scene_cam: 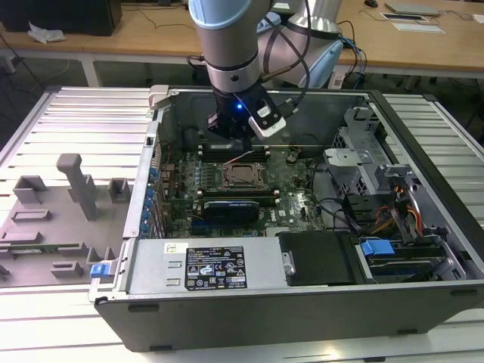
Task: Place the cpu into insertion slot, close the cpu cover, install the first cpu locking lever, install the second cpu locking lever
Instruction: 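Install the first cpu locking lever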
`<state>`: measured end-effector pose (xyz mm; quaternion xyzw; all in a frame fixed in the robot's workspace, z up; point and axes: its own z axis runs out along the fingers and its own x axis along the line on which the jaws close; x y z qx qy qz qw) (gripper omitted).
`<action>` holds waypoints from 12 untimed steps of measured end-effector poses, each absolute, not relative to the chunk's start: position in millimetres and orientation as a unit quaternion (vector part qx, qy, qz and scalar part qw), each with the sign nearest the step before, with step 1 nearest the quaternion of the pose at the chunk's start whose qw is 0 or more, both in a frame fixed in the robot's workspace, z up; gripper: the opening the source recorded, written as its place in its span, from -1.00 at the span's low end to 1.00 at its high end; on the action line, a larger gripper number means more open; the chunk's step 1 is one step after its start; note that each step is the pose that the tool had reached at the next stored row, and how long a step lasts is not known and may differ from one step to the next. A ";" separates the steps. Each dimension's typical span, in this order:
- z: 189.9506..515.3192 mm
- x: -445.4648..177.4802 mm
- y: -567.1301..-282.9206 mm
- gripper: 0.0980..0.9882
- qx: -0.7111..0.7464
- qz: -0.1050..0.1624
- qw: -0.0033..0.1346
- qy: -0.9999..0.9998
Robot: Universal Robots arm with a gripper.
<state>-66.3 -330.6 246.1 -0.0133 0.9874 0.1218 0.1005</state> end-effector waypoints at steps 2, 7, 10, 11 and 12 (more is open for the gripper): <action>245.6 -66.6 -330.7 -0.98 -0.013 0.121 0.102 0.987; 238.9 -67.9 -330.6 -0.98 -0.015 0.121 0.113 0.986; 234.1 -67.9 -330.4 -0.98 -0.014 0.120 0.113 0.986; 233.3 -68.0 -330.1 -0.98 -0.013 0.119 0.113 0.986; 232.6 -67.9 -329.3 -0.98 -0.012 0.118 0.113 0.986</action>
